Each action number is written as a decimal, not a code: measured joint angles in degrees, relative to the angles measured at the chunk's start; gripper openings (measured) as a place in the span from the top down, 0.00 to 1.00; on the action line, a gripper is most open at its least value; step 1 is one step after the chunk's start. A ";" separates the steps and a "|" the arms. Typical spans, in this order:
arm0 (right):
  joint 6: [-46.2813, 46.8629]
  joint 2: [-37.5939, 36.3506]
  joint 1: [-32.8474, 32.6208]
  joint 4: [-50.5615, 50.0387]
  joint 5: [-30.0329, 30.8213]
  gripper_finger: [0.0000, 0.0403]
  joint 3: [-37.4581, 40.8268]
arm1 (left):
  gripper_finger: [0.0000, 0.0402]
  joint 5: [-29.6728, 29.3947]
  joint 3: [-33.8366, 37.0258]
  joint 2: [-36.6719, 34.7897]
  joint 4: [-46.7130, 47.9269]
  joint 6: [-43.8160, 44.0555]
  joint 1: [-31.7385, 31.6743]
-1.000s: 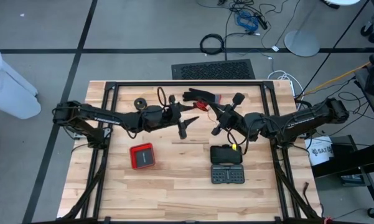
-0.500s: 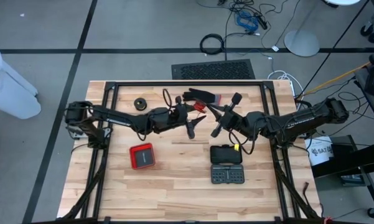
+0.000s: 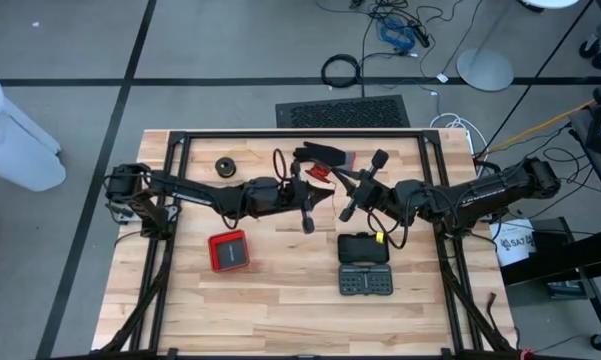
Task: Coil cords
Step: Uncoil the red wire from the spool
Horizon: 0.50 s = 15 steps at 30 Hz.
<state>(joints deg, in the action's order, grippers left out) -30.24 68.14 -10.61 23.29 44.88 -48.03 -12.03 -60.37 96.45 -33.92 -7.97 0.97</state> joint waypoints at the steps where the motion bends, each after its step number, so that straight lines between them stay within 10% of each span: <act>1: 0.00 0.00 0.00 0.01 -0.01 1.00 0.00 | 0.99 -0.02 -0.21 -0.01 -0.02 -0.26 0.30; 15: 1.11 0.00 0.00 -1.99 0.09 1.00 0.00 | 0.89 -10.09 -0.93 -0.03 5.32 -2.97 3.48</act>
<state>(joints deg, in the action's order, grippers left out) -29.12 68.14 -10.61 21.29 44.97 -48.03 -22.12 -61.30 96.42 -28.60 -10.94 4.45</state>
